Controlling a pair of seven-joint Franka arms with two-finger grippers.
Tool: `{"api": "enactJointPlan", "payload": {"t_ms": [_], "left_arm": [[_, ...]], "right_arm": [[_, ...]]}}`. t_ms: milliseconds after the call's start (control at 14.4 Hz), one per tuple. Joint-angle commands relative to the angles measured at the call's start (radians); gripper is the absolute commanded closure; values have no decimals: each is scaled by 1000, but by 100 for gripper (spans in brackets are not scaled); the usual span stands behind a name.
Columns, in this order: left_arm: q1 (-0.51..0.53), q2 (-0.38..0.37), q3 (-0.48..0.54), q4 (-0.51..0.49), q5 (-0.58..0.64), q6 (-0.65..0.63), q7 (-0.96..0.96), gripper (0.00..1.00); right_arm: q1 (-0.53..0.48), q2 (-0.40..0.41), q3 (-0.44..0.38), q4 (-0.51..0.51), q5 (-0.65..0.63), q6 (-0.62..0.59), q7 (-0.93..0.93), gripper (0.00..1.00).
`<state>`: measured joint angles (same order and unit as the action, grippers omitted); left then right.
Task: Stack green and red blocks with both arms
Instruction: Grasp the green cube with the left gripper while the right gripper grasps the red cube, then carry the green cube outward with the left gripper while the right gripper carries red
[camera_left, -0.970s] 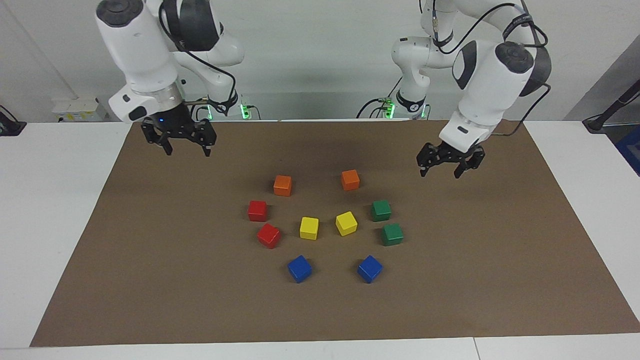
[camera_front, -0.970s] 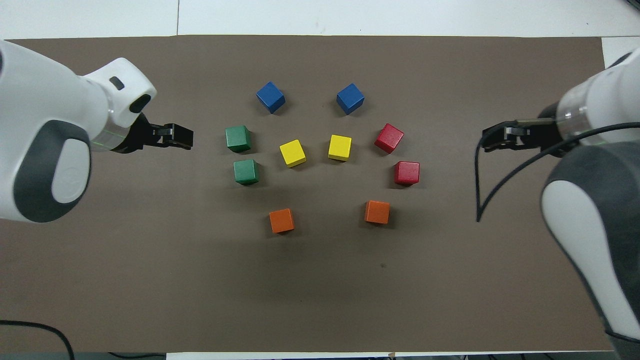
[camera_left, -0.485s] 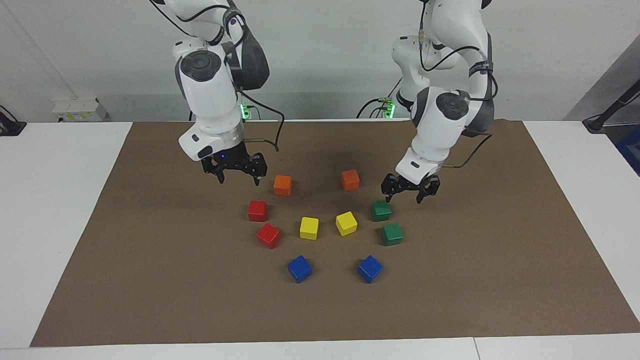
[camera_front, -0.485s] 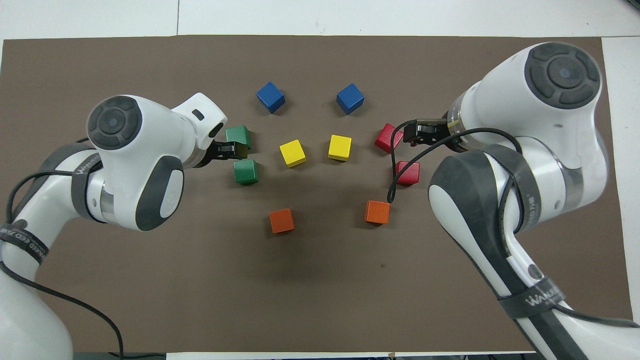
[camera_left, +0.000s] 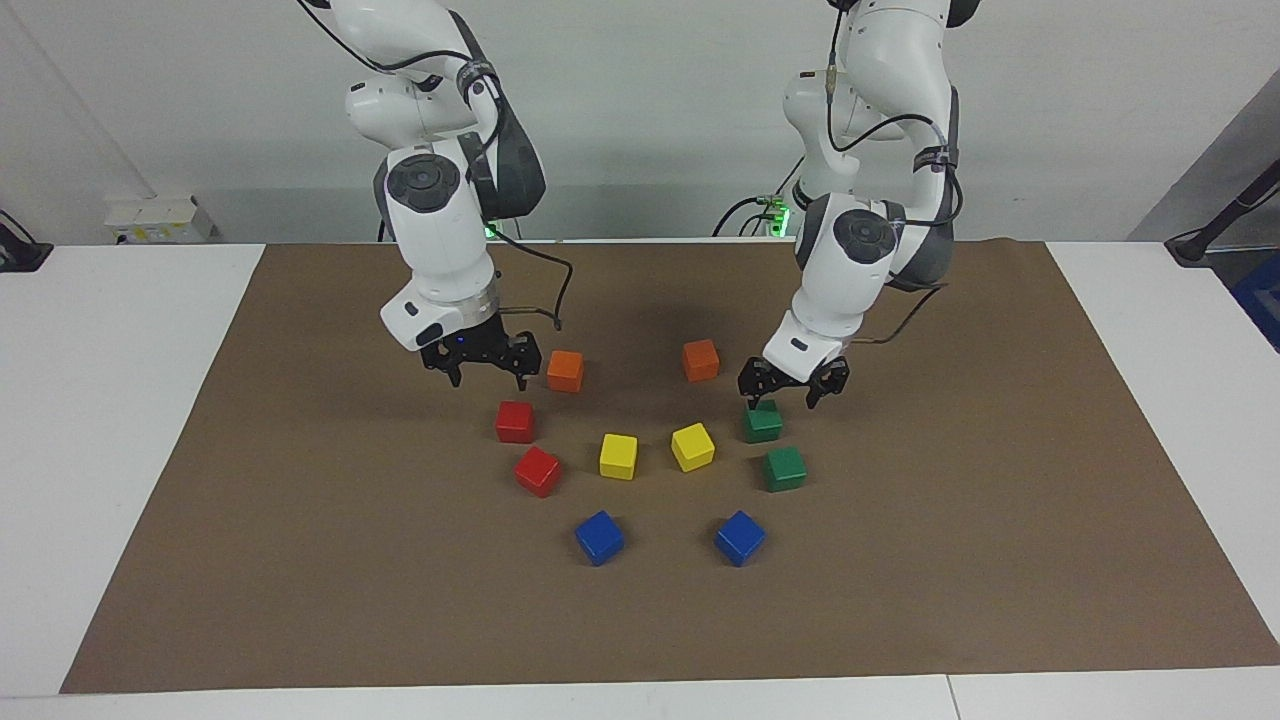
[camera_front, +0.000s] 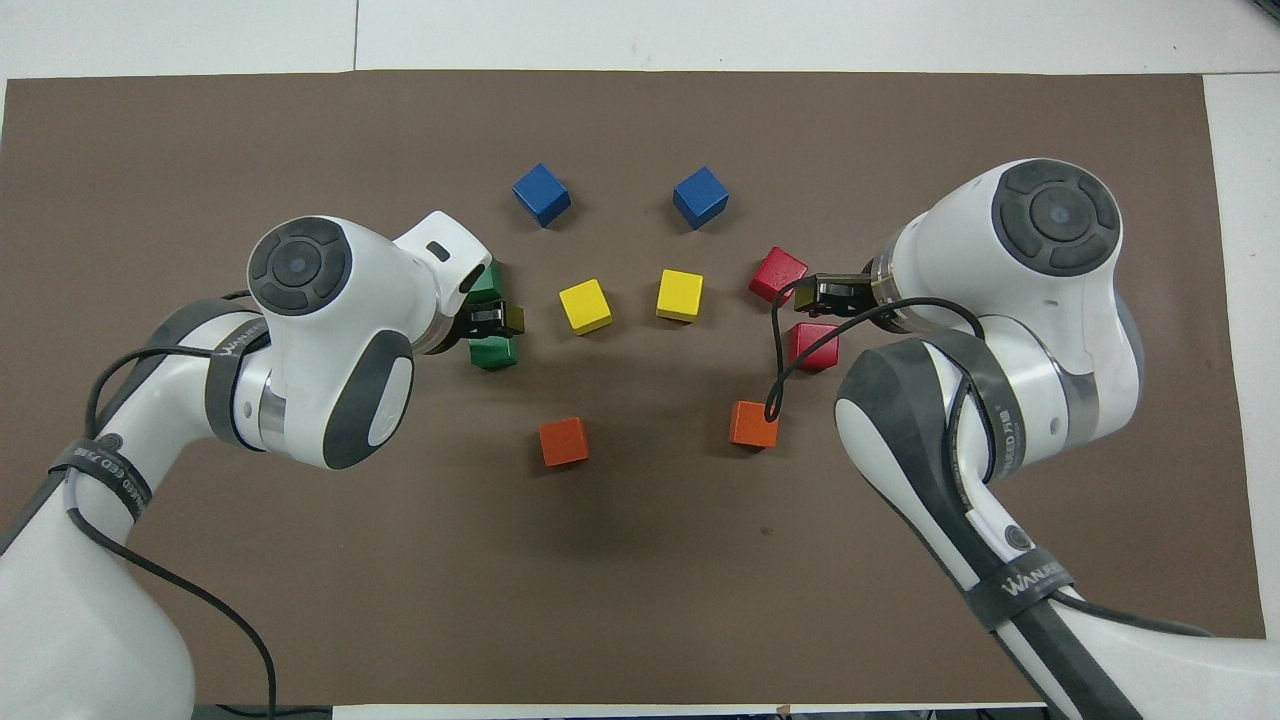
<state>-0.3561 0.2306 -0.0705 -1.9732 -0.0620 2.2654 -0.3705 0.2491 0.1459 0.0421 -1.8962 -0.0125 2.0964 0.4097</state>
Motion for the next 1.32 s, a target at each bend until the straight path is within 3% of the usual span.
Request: {"api": "enactJointPlan", "payload": {"t_ms": [0, 832, 970, 1040, 1109, 1178, 1248], "left_arm": [[-29, 35, 17, -7, 40, 48, -59, 0], [-44, 125, 20, 4, 60, 115, -79, 0], [-44, 127, 20, 2, 60, 115, -79, 1], [-44, 127, 20, 2, 60, 115, -82, 7], [-46, 127, 20, -1, 67, 115, -88, 21], [-49, 127, 20, -7, 79, 112, -100, 43], [-53, 124, 20, -10, 97, 106, -119, 73]], "right_arm": [[6, -39, -4, -113, 12, 98, 11, 0], [24, -17, -2, -198, 12, 189, 20, 0], [19, -12, -2, -233, 12, 271, 18, 0], [21, -12, -2, -247, 12, 296, 20, 0], [21, -8, -2, -251, 12, 301, 18, 0], [19, 3, -2, -250, 12, 306, 17, 0], [19, 12, -2, -251, 12, 329, 17, 0]]}}
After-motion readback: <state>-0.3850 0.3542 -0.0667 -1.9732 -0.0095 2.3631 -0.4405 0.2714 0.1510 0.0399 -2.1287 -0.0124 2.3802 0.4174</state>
